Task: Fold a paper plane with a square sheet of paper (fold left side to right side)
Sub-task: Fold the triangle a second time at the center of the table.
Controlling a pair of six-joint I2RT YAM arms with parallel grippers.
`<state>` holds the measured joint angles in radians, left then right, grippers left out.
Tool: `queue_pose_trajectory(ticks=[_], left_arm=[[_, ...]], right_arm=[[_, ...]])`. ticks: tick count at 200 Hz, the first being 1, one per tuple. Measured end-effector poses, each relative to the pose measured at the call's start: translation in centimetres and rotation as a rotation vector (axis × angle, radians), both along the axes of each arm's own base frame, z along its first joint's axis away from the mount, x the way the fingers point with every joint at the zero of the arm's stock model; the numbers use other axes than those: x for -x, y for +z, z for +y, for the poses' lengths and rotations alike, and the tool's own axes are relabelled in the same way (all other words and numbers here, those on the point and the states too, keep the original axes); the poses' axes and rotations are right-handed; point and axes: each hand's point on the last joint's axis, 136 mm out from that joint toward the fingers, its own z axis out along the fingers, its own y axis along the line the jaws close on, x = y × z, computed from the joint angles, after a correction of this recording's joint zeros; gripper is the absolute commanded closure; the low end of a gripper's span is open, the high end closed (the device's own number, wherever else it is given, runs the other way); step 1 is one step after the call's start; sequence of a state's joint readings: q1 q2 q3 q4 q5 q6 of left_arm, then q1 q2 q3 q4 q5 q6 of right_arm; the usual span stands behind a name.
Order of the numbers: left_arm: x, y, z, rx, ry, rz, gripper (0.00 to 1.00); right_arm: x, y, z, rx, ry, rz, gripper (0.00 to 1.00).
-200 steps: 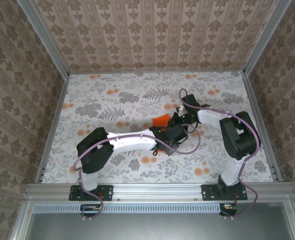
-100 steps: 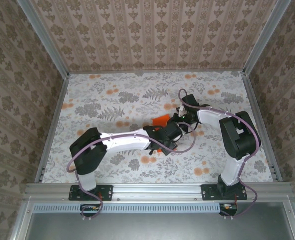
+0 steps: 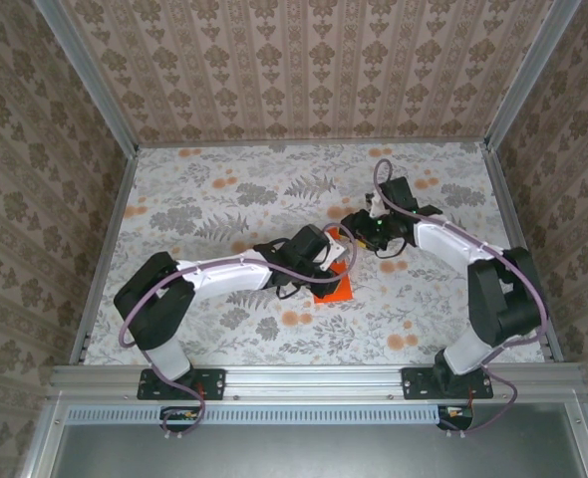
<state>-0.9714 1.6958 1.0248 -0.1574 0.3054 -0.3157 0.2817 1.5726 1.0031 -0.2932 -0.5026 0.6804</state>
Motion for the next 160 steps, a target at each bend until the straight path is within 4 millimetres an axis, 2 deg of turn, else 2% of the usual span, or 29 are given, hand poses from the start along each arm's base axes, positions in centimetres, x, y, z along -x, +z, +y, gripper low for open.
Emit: queue_pose_trajectory(ticks=[39, 68, 101, 160], left_arm=[[-0.6, 0.2, 0.4, 0.052, 0.028, 0.063, 0.99], [-0.6, 0.1, 0.7, 0.059, 0.040, 0.092, 0.98], [-0.5, -0.1, 1.0, 0.060, 0.047, 0.113, 0.98], [-0.8, -0.5, 1.7, 0.037, 0.067, 0.120, 0.97]], right_arm=[[3.8, -1.1, -1.4, 0.031, -0.002, -0.004, 0.82], [7.1, -3.3, -0.7, 0.047, 0.031, 0.033, 0.93], [9.9, -5.8, 0.7, 0.061, 0.068, 0.087, 0.97], [10.5, -9.0, 1.3, 0.127, 0.090, 0.147, 0.98]])
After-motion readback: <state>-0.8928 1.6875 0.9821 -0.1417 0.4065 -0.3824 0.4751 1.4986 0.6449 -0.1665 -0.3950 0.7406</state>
